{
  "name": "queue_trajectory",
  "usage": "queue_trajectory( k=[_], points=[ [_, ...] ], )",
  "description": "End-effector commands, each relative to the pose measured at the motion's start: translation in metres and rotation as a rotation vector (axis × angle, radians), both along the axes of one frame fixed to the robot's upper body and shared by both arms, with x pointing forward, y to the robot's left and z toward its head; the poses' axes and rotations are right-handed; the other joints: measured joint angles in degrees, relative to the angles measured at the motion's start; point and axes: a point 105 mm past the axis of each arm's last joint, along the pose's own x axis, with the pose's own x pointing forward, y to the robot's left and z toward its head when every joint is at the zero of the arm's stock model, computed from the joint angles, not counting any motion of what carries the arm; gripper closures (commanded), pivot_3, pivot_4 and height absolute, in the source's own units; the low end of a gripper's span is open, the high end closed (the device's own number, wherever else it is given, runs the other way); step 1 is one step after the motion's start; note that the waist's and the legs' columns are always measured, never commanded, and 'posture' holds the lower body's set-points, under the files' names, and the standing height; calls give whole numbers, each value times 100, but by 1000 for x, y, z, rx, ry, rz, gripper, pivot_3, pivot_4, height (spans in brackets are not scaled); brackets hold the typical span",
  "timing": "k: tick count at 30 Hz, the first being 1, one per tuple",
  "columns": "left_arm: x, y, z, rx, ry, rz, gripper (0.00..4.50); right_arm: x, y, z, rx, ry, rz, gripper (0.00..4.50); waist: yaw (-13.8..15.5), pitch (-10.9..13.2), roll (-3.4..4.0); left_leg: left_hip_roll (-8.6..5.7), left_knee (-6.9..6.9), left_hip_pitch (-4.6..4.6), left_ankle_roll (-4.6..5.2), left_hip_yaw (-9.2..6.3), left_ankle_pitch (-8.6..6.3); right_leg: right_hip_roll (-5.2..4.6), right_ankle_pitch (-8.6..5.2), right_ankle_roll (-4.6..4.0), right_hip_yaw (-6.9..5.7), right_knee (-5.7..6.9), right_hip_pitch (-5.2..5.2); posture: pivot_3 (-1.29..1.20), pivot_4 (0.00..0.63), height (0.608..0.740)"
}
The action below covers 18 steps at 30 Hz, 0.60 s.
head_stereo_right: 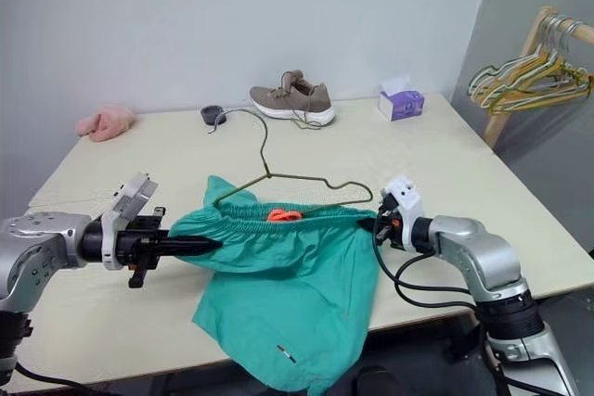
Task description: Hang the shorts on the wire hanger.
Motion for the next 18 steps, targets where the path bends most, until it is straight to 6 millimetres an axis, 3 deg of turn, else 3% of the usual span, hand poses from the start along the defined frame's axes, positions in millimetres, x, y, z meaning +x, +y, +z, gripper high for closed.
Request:
queue_trajectory(
  k=[1,18],
  points=[
    [2,12,19,26,-73,13,4500,14,-37,6,-65,-27,-142,4474,-1,0,0,0,0,0,0,1,0,0,0,0,1,-1,0,-152,0,740],
    [13,39,-2,221,-101,86,4500,2,-45,12,-154,-54,-74,4474,-8,3,2,1,-3,-2,0,3,0,0,-1,0,2,-2,-3,-162,0,740]
  ],
)
